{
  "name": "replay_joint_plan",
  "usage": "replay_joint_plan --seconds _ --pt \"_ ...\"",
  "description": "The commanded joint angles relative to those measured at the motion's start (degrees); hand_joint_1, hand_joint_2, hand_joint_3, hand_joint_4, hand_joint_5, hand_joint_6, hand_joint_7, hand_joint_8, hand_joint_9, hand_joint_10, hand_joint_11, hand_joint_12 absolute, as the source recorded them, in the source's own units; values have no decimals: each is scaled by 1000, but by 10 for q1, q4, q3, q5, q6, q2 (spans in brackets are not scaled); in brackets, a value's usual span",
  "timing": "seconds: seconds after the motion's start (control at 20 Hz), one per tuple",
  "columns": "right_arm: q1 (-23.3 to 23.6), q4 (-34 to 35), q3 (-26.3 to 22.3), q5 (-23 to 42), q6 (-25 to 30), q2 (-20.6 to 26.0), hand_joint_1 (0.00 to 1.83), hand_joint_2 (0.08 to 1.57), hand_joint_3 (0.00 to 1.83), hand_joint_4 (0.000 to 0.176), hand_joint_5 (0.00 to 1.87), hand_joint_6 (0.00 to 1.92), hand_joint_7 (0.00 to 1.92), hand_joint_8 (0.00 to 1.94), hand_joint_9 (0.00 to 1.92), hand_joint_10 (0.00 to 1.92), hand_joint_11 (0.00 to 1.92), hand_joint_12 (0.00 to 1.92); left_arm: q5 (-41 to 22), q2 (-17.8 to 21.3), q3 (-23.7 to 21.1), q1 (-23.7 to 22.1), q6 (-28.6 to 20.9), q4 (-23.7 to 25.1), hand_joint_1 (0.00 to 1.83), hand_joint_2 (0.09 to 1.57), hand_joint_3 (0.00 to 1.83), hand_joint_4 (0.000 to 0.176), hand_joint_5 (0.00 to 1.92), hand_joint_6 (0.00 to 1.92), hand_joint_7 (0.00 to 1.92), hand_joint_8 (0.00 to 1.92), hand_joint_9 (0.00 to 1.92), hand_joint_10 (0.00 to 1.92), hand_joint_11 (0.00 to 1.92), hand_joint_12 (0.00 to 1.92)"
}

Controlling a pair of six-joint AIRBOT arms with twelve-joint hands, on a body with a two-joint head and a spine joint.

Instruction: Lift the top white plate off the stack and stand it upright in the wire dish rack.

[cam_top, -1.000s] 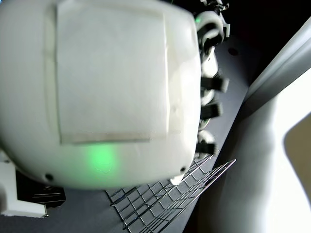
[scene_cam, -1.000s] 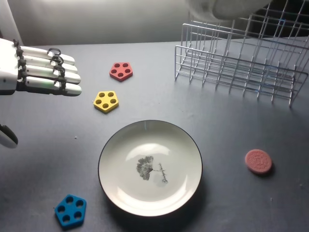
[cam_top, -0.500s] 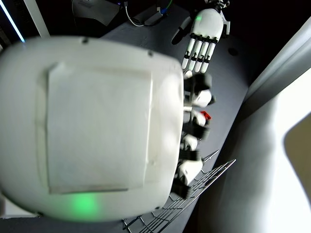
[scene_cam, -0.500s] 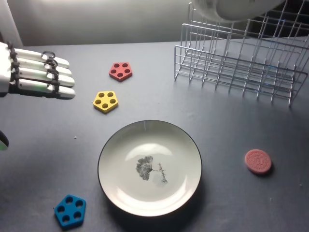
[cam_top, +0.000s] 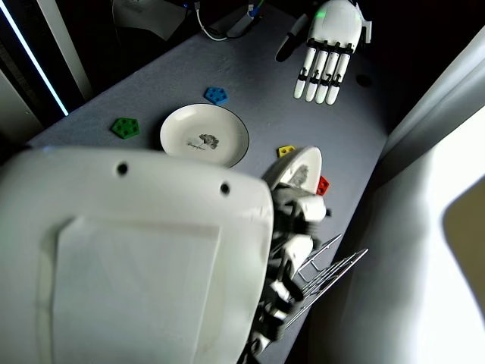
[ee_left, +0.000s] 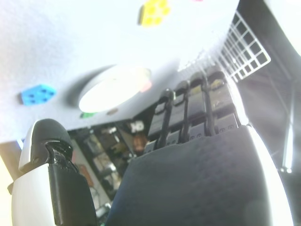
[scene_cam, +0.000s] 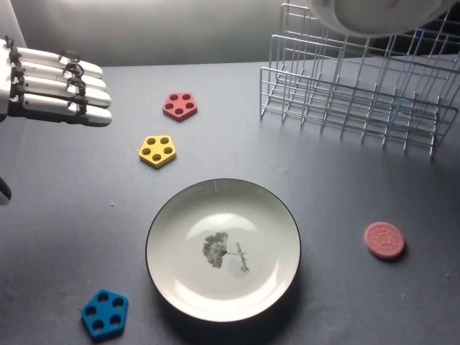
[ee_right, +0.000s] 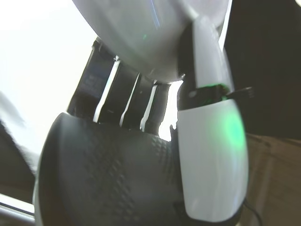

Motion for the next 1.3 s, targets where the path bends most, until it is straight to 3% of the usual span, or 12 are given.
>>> replay_joint_plan --seconds 0.0,0.55,0.6,0.65,0.85,0.9,0.95,1.0,1.05,1.25 --pt "5 28 2 1 8 11 1481 1145 0 0 754 1223 830 930 938 993 816 1559 -25 6 2 -19 -5 -51 351 939 0 0 0 0 0 0 0 0 4 2" --pt "-7 71 12 -17 8 10 1480 1159 0 0 706 1292 810 947 906 1040 800 1584 -44 -13 24 -47 -15 -32 351 941 0 0 0 0 0 0 0 0 6 4" --pt "-8 72 12 -17 8 10 1492 1094 0 0 840 1136 961 755 1071 807 944 1413 -46 -14 27 -49 -15 -32 353 931 0 0 0 0 0 0 0 0 13 8" --pt "-9 74 13 -17 8 10 1496 1063 0 0 901 1048 1031 649 1143 691 996 1340 -48 -14 29 -51 -15 -31 353 931 0 0 0 0 0 0 0 0 21 12" --pt "-17 90 24 -16 8 8 1497 1057 0 0 931 1008 1036 634 1161 667 991 1344 -50 -15 29 -54 -15 -32 350 936 0 0 0 0 0 0 0 0 20 14" --pt "-18 90 27 -16 8 7 1487 1117 0 0 802 1151 906 807 1021 867 868 1486 -49 -15 27 -55 -16 -32 345 936 0 0 0 0 0 0 0 0 9 11" --pt "-19 90 30 -15 8 7 1485 1132 0 0 759 1189 872 869 984 936 834 1536 -48 -15 24 -56 -17 -32 356 937 0 0 0 0 0 0 0 0 6 10" --pt "-20 90 30 -14 8 7 1495 1074 0 0 873 1053 1016 683 1134 718 953 1407 -46 -15 22 -56 -18 -33 371 933 0 0 0 0 0 0 0 0 0 1" --pt "-21 90 30 -14 8 7 1499 1050 0 0 920 989 1055 623 1205 597 1008 1329 -43 -14 19 -56 -19 -33 369 935 0 0 0 0 0 0 0 0 0 0" --pt "-36 95 32 -12 8 7 1498 1052 1 0 917 1017 1037 655 1194 596 1010 1317 -40 -14 11 -55 -21 -33 361 926 0 0 0 0 0 0 0 0 18 9"
